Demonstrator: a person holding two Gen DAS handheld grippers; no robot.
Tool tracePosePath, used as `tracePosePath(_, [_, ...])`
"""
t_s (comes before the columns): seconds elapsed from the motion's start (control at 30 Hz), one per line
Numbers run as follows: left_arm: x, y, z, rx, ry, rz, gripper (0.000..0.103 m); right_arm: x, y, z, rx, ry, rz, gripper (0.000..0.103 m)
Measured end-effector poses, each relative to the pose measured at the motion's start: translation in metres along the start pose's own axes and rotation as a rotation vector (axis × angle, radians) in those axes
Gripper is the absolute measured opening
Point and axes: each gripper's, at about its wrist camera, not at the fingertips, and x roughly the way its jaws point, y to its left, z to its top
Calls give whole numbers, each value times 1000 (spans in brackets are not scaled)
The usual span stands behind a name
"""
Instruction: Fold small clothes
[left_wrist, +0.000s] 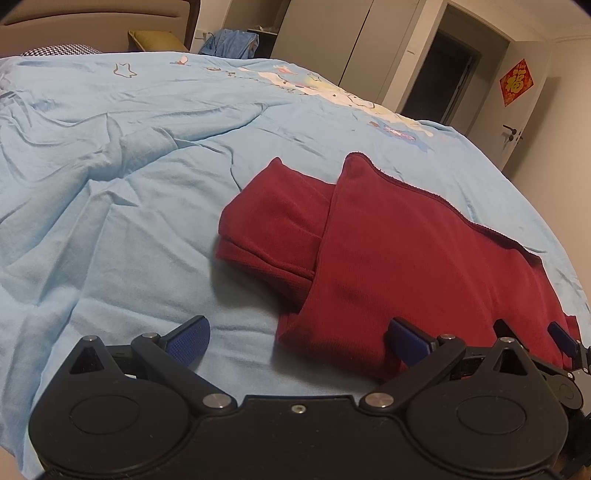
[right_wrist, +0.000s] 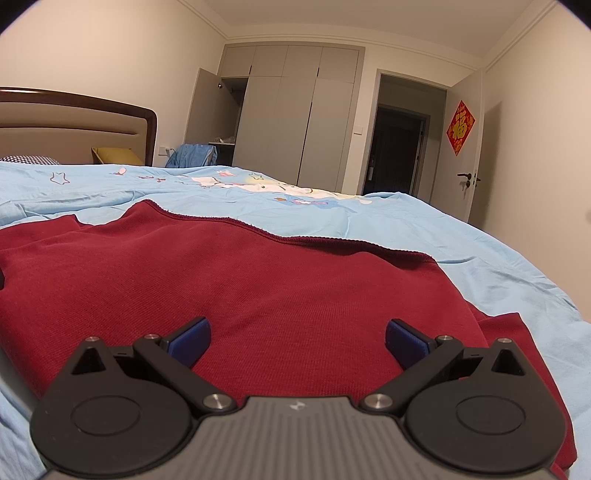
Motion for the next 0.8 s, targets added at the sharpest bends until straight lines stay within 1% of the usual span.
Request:
tracePosePath(0.23, [0,-1,-1,-1,8,3,102,0,0,0,0,0,0,103])
tracePosePath(0.3, [-2,0,-1,-9,19,-10,102,0,0,0,0,0,0,103])
tracePosePath(0.37, [-5,2,0,-41,34,-52,102,0,0,0,0,0,0,103])
tracePosePath(0.47, [-11,6,-4,-125,40,-156,102,0,0,-1,0,-1,-1,103])
tracePosePath(0.57, [-11,6,-10,-170,38,-237,102,0,0,-1,0,-1,-1,103])
tracePosePath(0.6, [-10,6,-12,-184,36,-258,100,0,0,-1,0,-1,-1,103])
tracePosePath(0.7, [-7,7,-15,-224,33,-311,94,0,0,-1,0,-1,-1,103])
tracePosePath(0.8, [-3,8,-15,-250,4,-324,87,0,0,-1,0,-1,-1,103])
